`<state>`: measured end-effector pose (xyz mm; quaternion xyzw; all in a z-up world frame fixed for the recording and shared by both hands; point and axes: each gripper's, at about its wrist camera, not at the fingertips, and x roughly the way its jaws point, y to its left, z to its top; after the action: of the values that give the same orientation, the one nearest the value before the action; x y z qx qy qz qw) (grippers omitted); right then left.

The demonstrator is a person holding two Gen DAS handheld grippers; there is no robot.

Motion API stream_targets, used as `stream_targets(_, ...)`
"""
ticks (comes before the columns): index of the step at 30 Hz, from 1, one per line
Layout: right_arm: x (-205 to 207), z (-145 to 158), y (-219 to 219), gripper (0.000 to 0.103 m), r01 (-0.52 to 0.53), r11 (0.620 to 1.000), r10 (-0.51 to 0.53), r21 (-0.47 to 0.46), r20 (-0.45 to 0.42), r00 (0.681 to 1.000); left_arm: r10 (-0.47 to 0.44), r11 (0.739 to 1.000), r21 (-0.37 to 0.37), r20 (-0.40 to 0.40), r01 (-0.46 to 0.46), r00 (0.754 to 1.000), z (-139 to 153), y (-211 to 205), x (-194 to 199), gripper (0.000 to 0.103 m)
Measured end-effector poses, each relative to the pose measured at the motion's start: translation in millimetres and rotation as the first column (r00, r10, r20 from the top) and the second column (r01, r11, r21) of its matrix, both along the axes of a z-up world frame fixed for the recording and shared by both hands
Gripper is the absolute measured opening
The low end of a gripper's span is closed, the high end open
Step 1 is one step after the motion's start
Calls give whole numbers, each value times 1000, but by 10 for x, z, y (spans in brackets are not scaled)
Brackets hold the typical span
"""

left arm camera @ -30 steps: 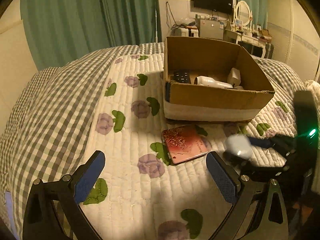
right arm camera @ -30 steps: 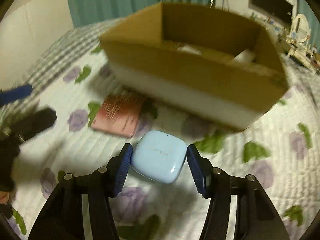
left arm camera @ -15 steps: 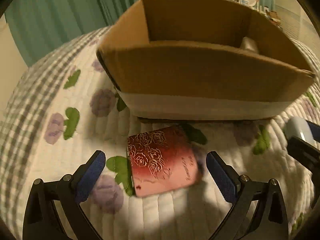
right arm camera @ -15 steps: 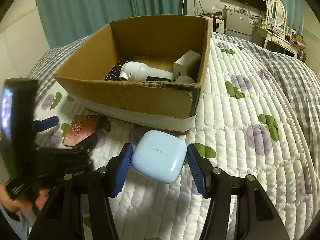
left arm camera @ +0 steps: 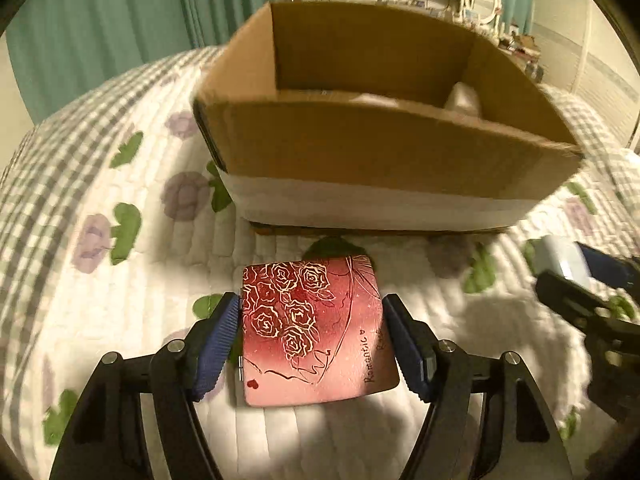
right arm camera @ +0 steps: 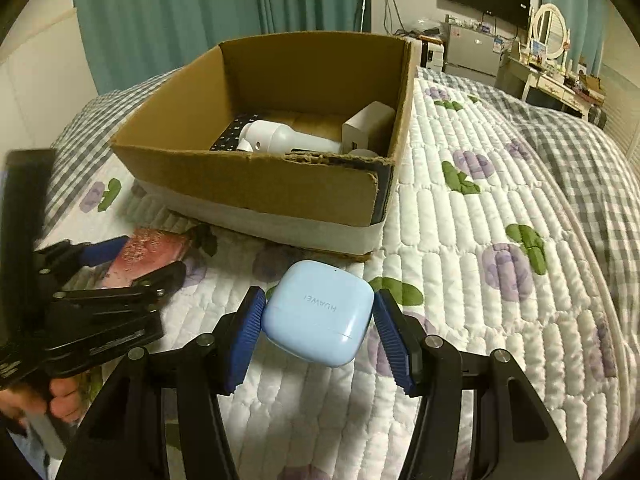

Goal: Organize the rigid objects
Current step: 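Grasp the light blue earbud case with the right tool while the left tool grasps the rose card, then lower the earbud case and rose card into the box while both tools release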

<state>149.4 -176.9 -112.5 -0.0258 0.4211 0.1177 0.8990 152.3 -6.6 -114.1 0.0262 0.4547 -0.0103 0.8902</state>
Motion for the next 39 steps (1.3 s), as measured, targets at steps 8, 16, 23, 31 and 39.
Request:
stream_targets(8, -208, 372, 57, 56, -27, 999, 28, -21, 75, 997, -21, 1000, -7, 93, 22, 995, 632, 39, -391, 73)
stream_targets(16, -177, 1193, 35, 56, -45, 998, 51, -35, 220, 974, -19, 999, -28, 227, 26, 974, 1376, 10, -258, 73)
stream_targets(23, 204, 1619, -53, 56, -44, 999, 39, 10, 301, 953, -18, 1000, -1, 271, 20, 962, 1530, -150, 333, 73)
stream_targets(31, 644, 1365, -79, 56, -56, 998, 52, 8, 275, 960, -30, 1000, 12, 185, 28, 982, 960, -342, 873, 73)
stream_targets(39, 845, 1044, -168, 56, -45, 999, 41, 12, 226, 973, -49, 999, 13, 173, 48, 984, 631, -446, 907, 73)
